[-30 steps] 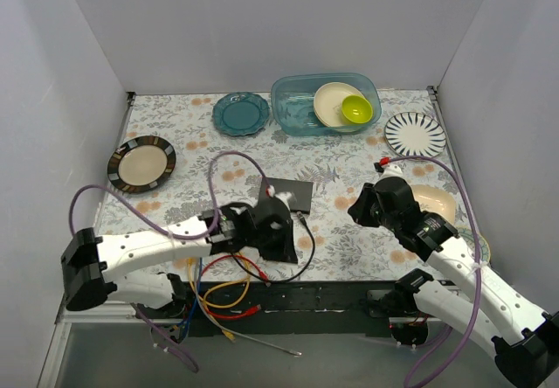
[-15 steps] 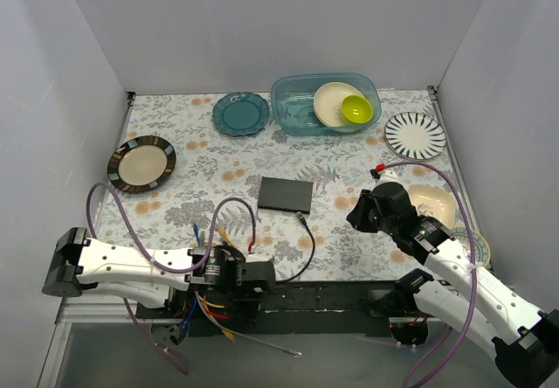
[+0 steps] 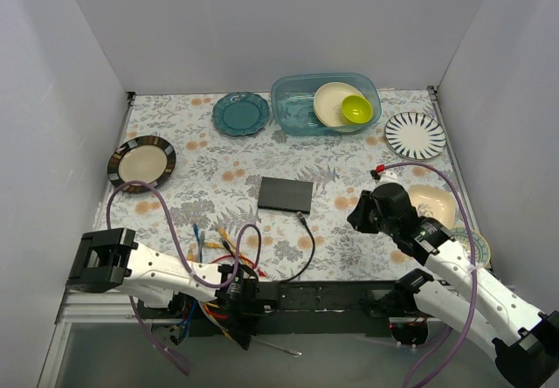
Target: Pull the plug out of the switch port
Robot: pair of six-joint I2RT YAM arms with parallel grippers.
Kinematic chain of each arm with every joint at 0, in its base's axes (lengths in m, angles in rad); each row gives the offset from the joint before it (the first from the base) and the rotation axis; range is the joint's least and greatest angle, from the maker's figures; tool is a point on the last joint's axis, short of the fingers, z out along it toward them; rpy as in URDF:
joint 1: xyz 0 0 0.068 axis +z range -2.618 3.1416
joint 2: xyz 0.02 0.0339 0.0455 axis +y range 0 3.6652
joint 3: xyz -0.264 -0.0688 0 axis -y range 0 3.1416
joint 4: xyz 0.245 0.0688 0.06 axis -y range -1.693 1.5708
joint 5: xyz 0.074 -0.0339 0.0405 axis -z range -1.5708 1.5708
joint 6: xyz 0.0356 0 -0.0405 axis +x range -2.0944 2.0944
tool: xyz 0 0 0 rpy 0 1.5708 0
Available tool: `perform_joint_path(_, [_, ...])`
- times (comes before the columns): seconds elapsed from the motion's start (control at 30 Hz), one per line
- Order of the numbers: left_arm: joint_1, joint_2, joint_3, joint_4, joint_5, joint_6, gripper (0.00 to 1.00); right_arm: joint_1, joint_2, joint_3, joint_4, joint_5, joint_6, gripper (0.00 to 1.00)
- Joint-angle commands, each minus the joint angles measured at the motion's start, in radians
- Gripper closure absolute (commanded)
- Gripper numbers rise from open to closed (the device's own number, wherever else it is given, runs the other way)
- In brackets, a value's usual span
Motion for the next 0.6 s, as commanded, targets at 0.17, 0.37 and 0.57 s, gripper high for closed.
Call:
perform_joint_path(0.17, [0.0, 0.07, -0.099, 0.092, 0.012, -0.071, 1.0, -0.005, -0.024, 0.007, -0.018, 0.032, -0.028, 0.79])
perform_joint_path(0.37, [0.02, 0.044, -0.103, 0.071, -0.217, -0.227, 1.0, -0.005, -0.035, 0.004, -0.022, 0.053, -0.029, 0.79])
perform_joint_path(0.57, [0.147, -0.004, -0.18, 0.214, -0.349, -0.308, 1.0, -0.005, -0.037, -0.005, -0.021, 0.047, -0.015, 0.8])
